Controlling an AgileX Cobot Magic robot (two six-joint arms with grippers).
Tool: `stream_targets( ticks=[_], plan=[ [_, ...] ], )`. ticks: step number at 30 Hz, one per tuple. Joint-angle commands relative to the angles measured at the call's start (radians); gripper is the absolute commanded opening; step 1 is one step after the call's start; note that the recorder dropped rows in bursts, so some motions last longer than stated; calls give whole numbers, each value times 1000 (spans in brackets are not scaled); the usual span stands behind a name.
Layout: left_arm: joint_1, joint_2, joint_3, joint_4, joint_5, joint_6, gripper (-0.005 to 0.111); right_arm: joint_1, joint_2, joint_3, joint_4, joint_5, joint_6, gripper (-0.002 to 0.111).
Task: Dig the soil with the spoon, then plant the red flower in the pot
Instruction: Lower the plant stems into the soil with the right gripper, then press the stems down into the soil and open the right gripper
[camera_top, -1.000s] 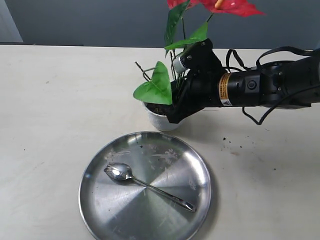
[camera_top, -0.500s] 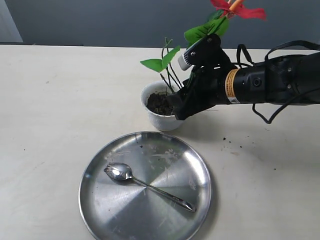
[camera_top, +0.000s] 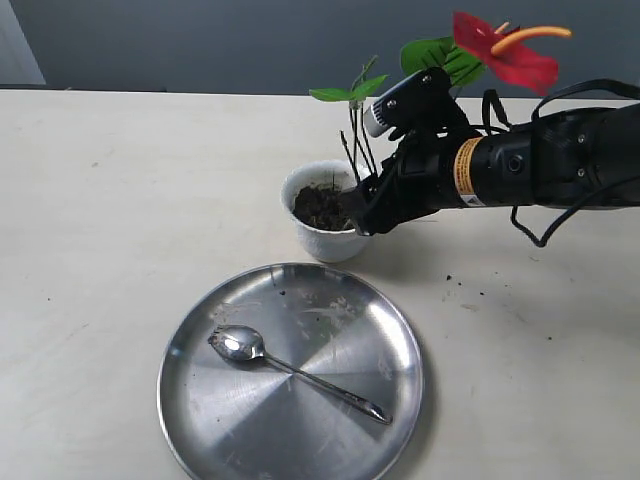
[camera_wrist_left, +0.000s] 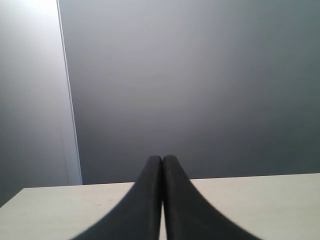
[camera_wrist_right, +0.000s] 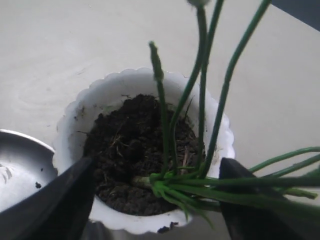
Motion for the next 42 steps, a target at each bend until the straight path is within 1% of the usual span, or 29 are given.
stream_targets(
  ticks=[1, 6, 9, 16, 23, 30, 42],
  plan=[
    [-6, -2, -3, -7, -4, -5, 0, -2, -12, 4, -36, 6, 45, 67],
    [-6, -2, -3, -7, -4, -5, 0, -2, -12, 4, -42, 5, 64, 67],
    [-6, -2, -3, -7, -4, -5, 0, -2, -15, 4, -42, 5, 64, 65],
    [-6, -2, -3, -7, -4, -5, 0, -2, -69, 4, -44, 5, 67, 65],
    [-6, -2, -3, -7, -4, -5, 0, -2, -98, 4, -48, 7, 113, 65],
    [-6, -2, -3, -7, -4, -5, 0, -2, -177, 4, -48, 92, 113, 65],
    [-6, -2, -3, -7, -4, -5, 0, -2, -220, 4, -53, 111, 194, 65]
  ],
)
